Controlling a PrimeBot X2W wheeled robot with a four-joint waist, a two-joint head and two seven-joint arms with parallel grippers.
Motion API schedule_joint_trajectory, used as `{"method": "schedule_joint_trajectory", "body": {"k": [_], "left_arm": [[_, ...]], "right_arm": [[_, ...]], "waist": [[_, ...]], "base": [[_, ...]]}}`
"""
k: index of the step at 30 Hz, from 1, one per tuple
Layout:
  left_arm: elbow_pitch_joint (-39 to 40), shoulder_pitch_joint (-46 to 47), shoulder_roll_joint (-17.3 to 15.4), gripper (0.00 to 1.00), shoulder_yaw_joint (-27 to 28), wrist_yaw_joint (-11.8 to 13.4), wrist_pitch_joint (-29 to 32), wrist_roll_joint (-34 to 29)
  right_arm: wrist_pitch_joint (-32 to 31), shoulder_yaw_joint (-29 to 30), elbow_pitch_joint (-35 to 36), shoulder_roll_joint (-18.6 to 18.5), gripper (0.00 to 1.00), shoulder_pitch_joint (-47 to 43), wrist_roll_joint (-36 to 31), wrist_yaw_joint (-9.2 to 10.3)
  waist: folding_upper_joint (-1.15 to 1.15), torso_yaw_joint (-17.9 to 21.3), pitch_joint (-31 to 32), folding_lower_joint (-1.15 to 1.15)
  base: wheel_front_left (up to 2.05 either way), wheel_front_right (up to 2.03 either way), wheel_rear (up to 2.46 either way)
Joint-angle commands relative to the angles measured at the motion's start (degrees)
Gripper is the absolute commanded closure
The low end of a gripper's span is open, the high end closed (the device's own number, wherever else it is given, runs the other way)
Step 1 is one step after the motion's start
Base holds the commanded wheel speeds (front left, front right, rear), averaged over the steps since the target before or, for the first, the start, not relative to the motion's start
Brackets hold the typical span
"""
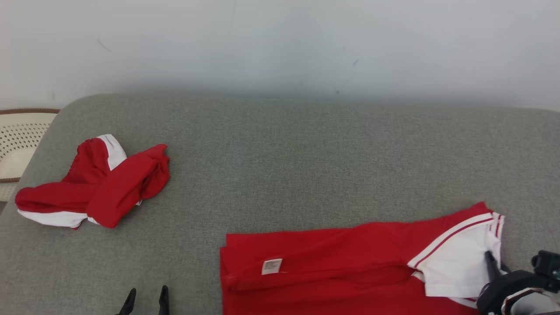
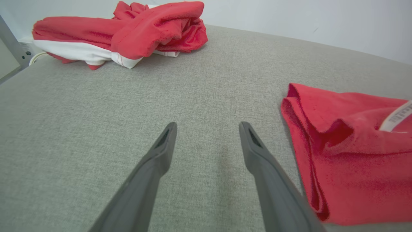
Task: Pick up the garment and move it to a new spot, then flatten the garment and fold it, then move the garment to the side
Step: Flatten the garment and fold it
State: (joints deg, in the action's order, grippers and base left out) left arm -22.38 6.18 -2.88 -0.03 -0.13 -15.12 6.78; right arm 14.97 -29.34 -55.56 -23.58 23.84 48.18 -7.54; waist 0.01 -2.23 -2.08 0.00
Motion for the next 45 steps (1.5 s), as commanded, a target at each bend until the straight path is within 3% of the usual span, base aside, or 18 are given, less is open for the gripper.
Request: {"method": "schedule_joint_trajectory", "body": {"k": [1, 6, 11, 20, 30, 36, 45], "left_arm": [[-0.1, -0.2, 0.0, 0.0, 0.0, 0.2, 0.0, 0.1], [-0.2, -0.3, 0.0, 0.0, -0.4, 0.1, 0.0, 0.6], [-0.3, -0.2, 0.0, 0.0, -0.9, 0.5, 0.0, 1.3], [-1.2, -0.9, -0.1, 0.0, -2.3, 1.1, 0.0, 3.1], [-1.9, -0.5, -0.1, 0.0, -4.1, 0.7, 0.0, 3.2], [-2.4, -0.4, -0.1, 0.0, -4.8, 0.5, 0.0, 3.4], [-2.7, -0.1, 0.0, 0.0, -6.2, 0.6, 0.0, 4.4]], "right_arm": [[0.2, 1.4, -0.4, -1.7, 1.0, 1.0, -0.9, 0.1], [0.3, 5.2, -0.2, -3.8, 1.0, 2.6, -4.0, 0.1], [0.2, 4.3, 5.5, -2.4, 1.0, 2.5, -6.9, 0.1], [-2.8, -7.0, 22.8, -0.5, 1.0, -1.2, -2.8, 0.07], [-8.3, -18.9, 36.2, 0.6, 1.0, -2.2, -0.4, 0.06], [-10.0, -24.8, 37.2, 3.2, 1.0, -0.7, 0.0, 0.06], [-8.8, -31.4, 30.9, 7.3, 1.0, 3.4, 0.0, 0.06]], "waist": [[-0.01, 0.8, 0.1, 0.0], [-0.01, 2.8, -0.1, 0.0], [-0.01, 5.0, 0.2, 0.0], [-0.01, 7.3, 0.7, 0.0], [-0.01, 4.3, 0.4, 0.0], [-0.01, 0.9, -0.1, 0.0], [-0.01, -3.2, -0.8, 0.0]], "base": [[0.0, 0.0, 0.0], [0.0, 0.0, 0.0], [0.0, 0.0, 0.0], [0.0, 0.0, 0.0], [0.0, 0.0, 0.0], [0.0, 0.0, 0.0], [0.0, 0.0, 0.0]]}}
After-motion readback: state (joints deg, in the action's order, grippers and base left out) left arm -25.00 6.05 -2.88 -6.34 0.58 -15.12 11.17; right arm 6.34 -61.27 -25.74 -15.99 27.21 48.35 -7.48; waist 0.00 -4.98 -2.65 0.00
